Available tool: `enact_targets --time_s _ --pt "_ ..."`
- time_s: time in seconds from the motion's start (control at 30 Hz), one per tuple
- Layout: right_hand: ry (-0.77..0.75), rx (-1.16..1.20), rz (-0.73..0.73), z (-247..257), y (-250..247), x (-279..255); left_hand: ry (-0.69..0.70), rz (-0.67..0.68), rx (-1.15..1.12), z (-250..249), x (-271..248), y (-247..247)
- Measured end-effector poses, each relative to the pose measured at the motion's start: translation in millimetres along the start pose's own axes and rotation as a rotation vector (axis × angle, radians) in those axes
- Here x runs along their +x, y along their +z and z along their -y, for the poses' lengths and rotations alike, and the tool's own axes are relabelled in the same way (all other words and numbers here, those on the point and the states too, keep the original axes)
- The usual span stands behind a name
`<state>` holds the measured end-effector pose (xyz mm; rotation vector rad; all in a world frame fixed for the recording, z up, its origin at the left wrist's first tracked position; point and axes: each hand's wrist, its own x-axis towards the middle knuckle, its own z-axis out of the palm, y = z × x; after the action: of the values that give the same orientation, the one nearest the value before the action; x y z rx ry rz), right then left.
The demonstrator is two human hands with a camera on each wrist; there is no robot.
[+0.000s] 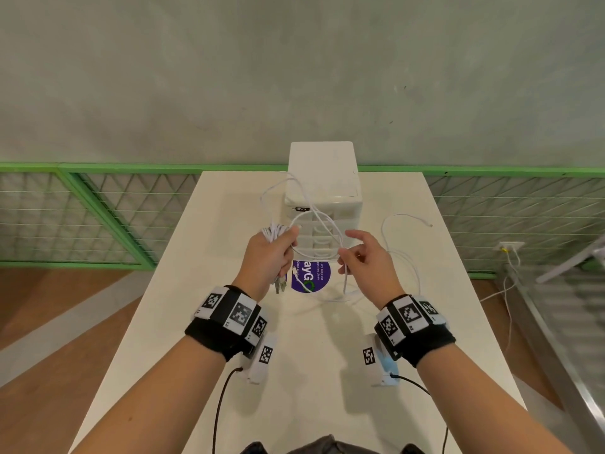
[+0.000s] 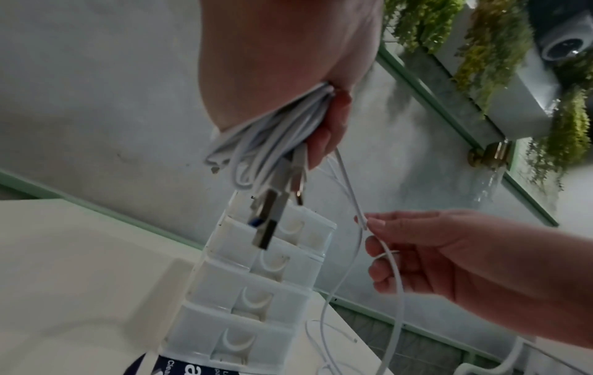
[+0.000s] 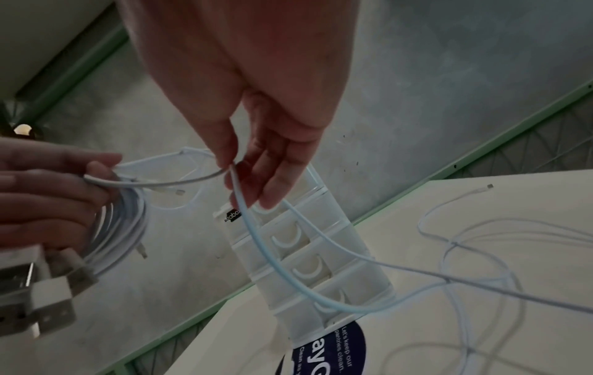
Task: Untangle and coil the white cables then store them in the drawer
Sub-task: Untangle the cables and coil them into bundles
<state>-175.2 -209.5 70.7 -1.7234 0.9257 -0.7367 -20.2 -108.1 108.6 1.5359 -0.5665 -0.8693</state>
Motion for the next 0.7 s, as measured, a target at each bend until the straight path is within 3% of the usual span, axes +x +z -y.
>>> enact_targets --time_s 0.17,0.4,0.57,0.7 --pt "-0.25 -0.177 -0.12 12 1 -4 0.018 0.012 0.025 3 -5 5" --pt "-0.197 -0.46 -0.112 13 6 1 0.002 0.054 0.061 5 -12 14" --pt "-0.173 -0.172 -0.27 16 -8 1 -0.052 -0.096 0.178 14 3 0" --pt "0.011 0.1 -0.49 9 -41 11 -0.114 -0.269 0.187 19 16 -31"
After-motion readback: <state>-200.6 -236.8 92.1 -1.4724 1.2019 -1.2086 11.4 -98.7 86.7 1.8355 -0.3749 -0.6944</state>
